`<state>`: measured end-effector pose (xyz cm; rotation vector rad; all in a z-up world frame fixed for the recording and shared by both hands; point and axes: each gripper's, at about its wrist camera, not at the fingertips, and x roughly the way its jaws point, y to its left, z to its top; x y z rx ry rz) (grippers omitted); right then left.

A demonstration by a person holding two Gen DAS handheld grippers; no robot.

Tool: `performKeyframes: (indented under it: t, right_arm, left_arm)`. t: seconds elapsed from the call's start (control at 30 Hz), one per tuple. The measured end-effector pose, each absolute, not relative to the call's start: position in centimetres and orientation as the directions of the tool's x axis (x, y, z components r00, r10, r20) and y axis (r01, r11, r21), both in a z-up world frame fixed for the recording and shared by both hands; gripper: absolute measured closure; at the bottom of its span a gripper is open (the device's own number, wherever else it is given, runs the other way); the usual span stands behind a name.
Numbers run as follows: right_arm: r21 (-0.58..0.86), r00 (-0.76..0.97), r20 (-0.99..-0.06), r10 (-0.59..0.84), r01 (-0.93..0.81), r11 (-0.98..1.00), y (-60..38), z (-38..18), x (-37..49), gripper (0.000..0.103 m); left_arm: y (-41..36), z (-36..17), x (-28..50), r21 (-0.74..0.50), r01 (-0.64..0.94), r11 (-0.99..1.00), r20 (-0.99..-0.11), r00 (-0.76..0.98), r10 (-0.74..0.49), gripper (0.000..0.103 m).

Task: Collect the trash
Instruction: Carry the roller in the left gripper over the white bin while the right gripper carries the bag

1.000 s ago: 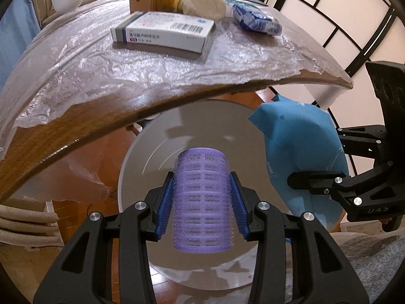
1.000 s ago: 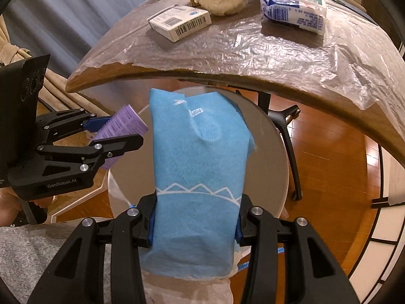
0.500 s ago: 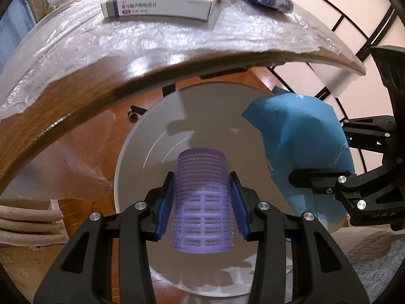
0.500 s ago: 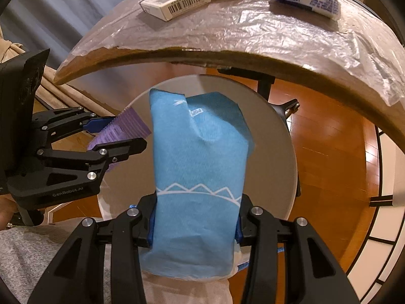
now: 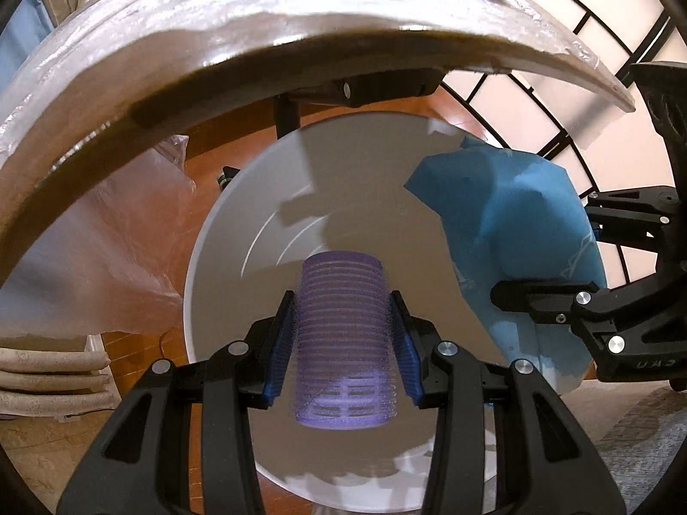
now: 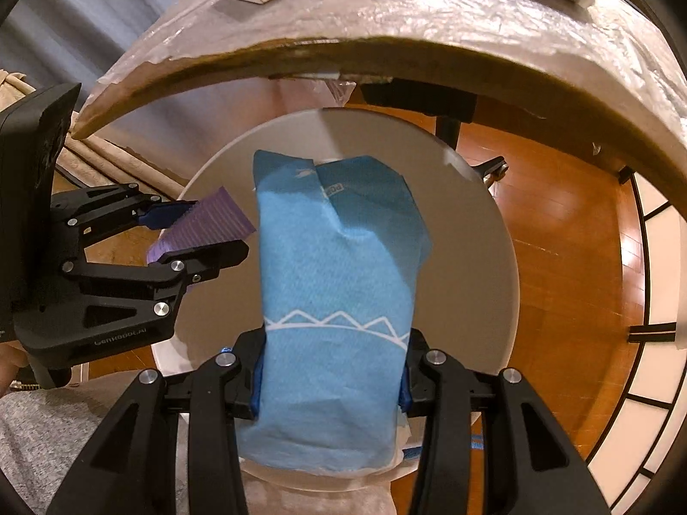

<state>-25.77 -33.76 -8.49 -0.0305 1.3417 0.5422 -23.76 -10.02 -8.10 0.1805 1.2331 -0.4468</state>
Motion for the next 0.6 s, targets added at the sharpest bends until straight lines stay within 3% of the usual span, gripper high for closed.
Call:
performKeyframes:
  t: [0.6]
  right_arm:
    - [0.266,0.107,-0.94,0.324,-0.362,0.893,-33.6,-9.0,-25.9,0.06]
  left_arm:
    - [-10.8,-9.3,-23.5,-0.09,0.436,0.895,-0.948,0.237,-0.21,0.059]
